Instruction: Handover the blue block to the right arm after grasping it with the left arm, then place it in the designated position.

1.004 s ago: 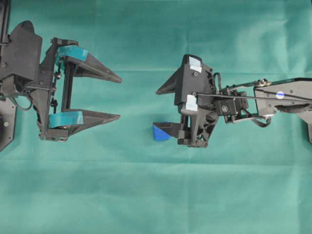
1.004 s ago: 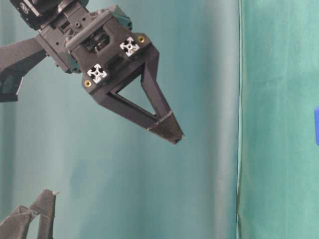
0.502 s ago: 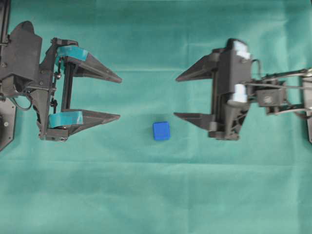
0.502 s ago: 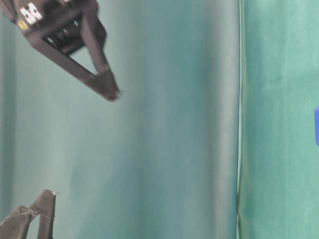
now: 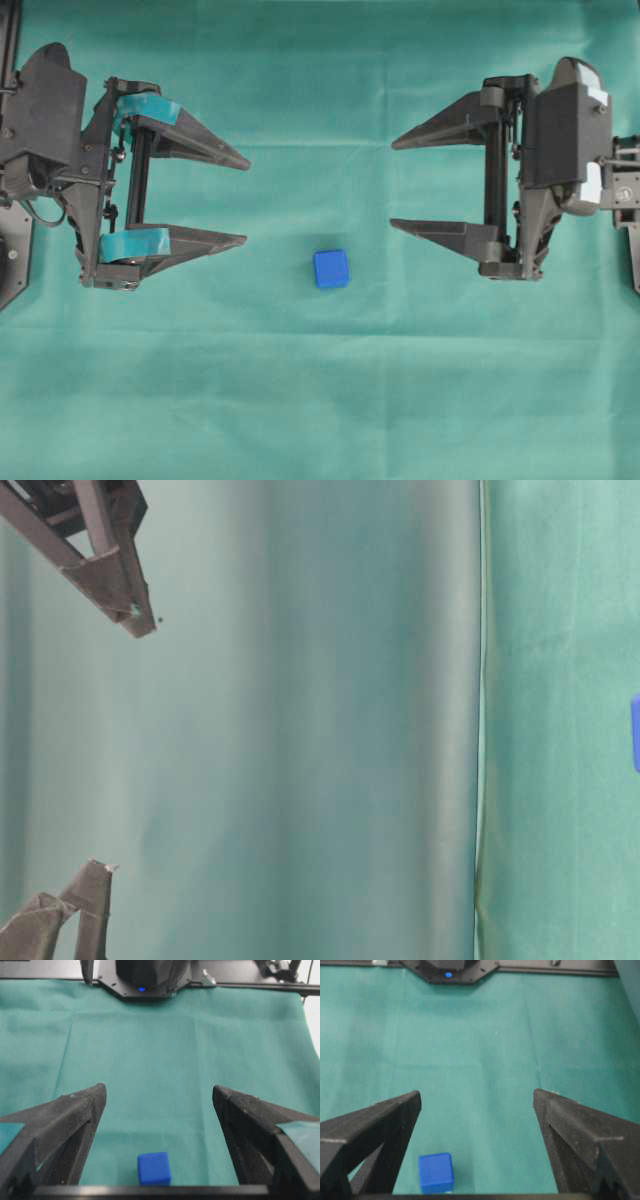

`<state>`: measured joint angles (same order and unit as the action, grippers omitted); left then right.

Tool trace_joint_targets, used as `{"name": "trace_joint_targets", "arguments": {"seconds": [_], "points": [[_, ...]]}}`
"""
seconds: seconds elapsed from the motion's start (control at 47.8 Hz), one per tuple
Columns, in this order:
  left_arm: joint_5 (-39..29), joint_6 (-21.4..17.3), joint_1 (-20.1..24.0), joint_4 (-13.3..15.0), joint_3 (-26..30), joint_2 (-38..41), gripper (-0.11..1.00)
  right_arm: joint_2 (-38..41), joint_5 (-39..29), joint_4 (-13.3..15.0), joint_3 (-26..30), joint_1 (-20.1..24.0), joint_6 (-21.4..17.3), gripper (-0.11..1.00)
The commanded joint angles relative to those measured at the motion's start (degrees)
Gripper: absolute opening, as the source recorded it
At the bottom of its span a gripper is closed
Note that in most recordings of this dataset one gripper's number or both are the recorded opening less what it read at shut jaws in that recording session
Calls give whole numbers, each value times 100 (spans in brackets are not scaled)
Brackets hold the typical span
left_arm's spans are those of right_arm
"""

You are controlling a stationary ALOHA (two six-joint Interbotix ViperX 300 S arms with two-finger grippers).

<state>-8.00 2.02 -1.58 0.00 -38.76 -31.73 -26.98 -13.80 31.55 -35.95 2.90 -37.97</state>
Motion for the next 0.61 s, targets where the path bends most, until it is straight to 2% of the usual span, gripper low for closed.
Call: {"name": "trace_joint_targets", "arguments": {"seconds": [0.0,0.586], "points": [[35,-9,9,-18,88,-35,100,-62,70,53,70,9,0,94],[26,-9,9,-18,70,-62,100,-62,105,105,70,9,0,94]]}}
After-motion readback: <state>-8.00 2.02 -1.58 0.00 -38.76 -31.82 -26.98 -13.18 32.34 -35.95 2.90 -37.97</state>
